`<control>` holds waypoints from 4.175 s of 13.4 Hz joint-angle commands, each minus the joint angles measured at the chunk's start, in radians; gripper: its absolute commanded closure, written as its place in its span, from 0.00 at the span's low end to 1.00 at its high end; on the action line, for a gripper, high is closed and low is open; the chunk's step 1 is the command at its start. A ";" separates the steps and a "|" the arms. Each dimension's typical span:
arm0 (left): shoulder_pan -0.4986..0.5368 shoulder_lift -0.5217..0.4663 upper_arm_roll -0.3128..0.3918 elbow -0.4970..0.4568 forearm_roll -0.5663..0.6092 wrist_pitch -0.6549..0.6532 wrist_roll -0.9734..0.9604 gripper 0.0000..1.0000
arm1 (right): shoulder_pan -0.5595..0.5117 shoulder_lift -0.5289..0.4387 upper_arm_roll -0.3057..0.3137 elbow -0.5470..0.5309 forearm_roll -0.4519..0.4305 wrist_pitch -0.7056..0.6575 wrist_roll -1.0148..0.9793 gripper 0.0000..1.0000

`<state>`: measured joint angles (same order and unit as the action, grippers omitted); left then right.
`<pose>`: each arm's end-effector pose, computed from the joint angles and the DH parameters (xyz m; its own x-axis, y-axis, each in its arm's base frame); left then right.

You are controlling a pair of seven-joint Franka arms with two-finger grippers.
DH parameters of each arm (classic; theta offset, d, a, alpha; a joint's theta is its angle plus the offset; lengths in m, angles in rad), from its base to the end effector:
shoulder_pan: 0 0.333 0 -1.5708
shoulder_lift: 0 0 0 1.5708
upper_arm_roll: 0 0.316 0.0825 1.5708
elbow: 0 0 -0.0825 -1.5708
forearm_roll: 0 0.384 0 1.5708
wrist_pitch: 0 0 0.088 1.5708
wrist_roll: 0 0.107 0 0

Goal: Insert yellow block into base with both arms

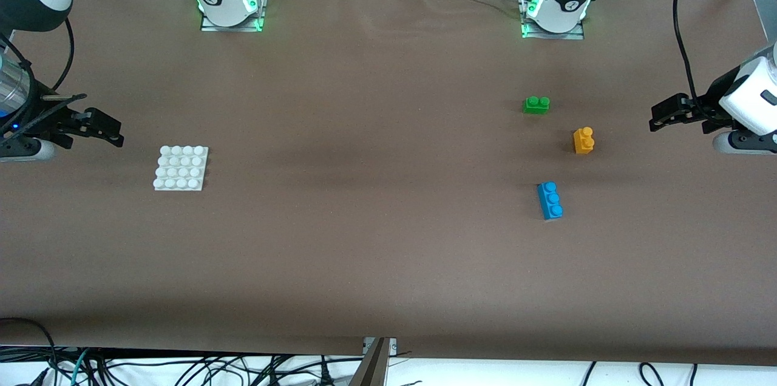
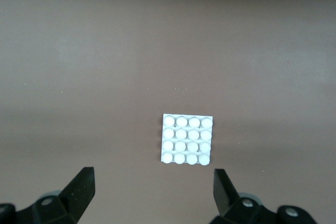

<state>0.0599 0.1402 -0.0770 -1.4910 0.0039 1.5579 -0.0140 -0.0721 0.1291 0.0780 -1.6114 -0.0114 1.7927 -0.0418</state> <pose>0.5939 -0.0066 0.5806 0.9973 -0.0030 -0.0729 -0.0026 -1.0000 0.0058 0.6083 0.0000 0.5502 0.9974 0.0490 0.0525 0.0489 -0.9988 0.0034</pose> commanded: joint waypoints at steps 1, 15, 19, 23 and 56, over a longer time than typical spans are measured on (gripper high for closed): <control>0.000 0.009 -0.001 0.028 0.022 -0.025 -0.003 0.00 | 0.002 -0.005 0.000 0.002 -0.004 -0.010 0.008 0.00; 0.014 0.016 0.006 0.037 -0.027 -0.019 -0.026 0.00 | 0.002 -0.005 0.000 0.002 -0.004 -0.010 0.008 0.00; 0.015 0.019 0.008 0.032 -0.027 -0.021 -0.040 0.00 | 0.000 -0.005 0.000 0.002 -0.004 -0.010 0.008 0.00; 0.023 0.041 0.008 0.037 -0.027 -0.021 -0.040 0.00 | 0.000 -0.005 0.000 0.002 -0.004 -0.010 0.008 0.00; 0.024 0.068 0.010 0.012 -0.022 -0.022 -0.038 0.00 | -0.009 0.063 -0.064 -0.111 -0.085 -0.101 -0.403 0.00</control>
<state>0.0778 0.1878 -0.0669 -1.4878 -0.0206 1.5508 -0.0704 -0.0786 0.2014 0.0234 -1.6784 -0.0644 1.6819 -0.3573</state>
